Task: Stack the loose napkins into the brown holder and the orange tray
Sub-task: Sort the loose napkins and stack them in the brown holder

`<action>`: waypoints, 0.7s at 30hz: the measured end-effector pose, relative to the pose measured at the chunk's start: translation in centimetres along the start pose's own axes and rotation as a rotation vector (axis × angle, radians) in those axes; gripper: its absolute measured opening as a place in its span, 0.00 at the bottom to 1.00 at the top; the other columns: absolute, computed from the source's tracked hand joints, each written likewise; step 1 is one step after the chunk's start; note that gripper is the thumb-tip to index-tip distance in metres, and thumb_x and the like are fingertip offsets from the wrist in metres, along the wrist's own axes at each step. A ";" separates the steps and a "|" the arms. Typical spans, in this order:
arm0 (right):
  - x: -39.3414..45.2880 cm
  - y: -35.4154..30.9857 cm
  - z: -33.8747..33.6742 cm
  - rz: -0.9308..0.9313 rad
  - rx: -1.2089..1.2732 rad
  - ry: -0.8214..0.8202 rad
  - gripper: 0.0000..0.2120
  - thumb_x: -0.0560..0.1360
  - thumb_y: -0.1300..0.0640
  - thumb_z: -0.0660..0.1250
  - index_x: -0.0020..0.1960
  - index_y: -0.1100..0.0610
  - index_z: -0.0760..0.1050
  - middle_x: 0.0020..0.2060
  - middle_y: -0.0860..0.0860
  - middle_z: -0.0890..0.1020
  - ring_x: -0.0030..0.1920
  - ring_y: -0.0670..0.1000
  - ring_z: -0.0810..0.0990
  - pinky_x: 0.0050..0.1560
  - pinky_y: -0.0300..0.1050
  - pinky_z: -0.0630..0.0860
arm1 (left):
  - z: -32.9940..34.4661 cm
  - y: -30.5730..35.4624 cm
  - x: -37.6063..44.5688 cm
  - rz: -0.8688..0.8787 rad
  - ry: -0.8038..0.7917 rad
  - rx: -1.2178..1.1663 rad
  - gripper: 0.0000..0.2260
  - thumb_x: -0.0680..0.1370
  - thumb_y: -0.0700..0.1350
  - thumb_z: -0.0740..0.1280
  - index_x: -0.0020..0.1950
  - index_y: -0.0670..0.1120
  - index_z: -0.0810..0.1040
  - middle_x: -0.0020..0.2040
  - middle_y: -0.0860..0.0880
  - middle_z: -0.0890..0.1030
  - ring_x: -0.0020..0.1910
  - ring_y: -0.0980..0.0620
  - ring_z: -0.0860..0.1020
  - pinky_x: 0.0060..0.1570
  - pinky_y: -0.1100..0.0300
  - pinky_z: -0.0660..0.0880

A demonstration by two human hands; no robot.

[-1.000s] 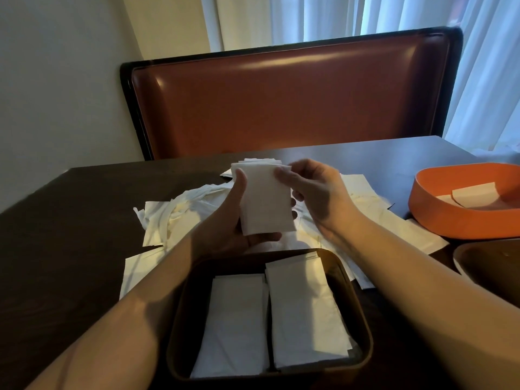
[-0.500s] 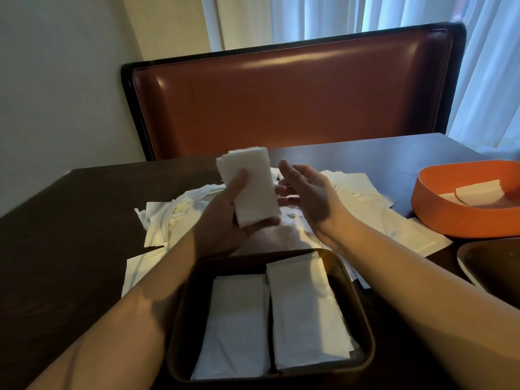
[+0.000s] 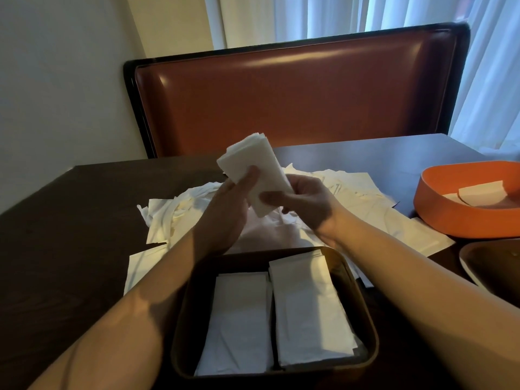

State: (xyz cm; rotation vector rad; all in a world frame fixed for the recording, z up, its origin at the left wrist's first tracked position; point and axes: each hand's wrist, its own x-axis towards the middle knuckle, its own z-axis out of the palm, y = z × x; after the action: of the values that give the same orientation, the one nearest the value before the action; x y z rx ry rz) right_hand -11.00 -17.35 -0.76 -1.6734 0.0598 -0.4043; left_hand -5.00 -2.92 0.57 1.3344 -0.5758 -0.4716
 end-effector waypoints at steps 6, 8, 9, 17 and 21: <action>0.3 0.8 -1.6 -0.147 -0.065 0.021 0.11 0.71 0.64 0.75 0.51 0.56 0.80 0.42 0.47 0.83 0.42 0.41 0.80 0.42 0.35 0.77 | -2.7 -0.5 0.9 0.145 0.069 -0.098 0.15 0.71 0.36 0.67 0.57 0.42 0.78 0.51 0.44 0.81 0.52 0.48 0.80 0.50 0.57 0.78; 0.3 1.2 -1.8 -0.117 -0.102 -0.015 0.09 0.72 0.62 0.75 0.52 0.58 0.80 0.43 0.47 0.83 0.41 0.38 0.79 0.42 0.32 0.75 | -2.8 -0.8 0.8 0.148 0.147 0.044 0.14 0.69 0.36 0.68 0.53 0.44 0.80 0.47 0.45 0.81 0.45 0.51 0.80 0.42 0.59 0.79; 0.3 1.4 -1.9 -0.109 -0.169 -0.025 0.09 0.73 0.60 0.75 0.52 0.59 0.81 0.44 0.47 0.83 0.41 0.37 0.78 0.42 0.30 0.74 | -2.7 -0.8 0.7 0.168 0.186 0.184 0.13 0.70 0.36 0.68 0.52 0.45 0.81 0.46 0.46 0.81 0.43 0.51 0.80 0.40 0.58 0.79; -0.2 1.7 -2.3 -0.079 -0.284 -0.076 0.17 0.74 0.60 0.73 0.62 0.60 0.79 0.45 0.44 0.82 0.38 0.32 0.78 0.38 0.26 0.73 | -2.5 -1.6 0.7 0.272 0.187 0.505 0.10 0.74 0.35 0.68 0.54 0.44 0.81 0.47 0.48 0.83 0.45 0.55 0.81 0.45 0.56 0.80; -0.1 0.8 -2.2 -0.065 -0.180 -0.017 0.14 0.75 0.59 0.73 0.59 0.62 0.80 0.48 0.51 0.85 0.45 0.41 0.83 0.44 0.34 0.78 | -2.5 -0.7 0.5 0.233 0.249 0.403 0.10 0.76 0.35 0.66 0.54 0.44 0.83 0.46 0.47 0.83 0.44 0.56 0.80 0.43 0.59 0.78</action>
State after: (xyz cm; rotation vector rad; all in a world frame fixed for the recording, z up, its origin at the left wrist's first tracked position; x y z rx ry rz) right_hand -11.56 -19.52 -1.34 -1.8593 0.0305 -0.4442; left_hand -3.04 -1.43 -0.35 1.6545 -0.6292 0.0077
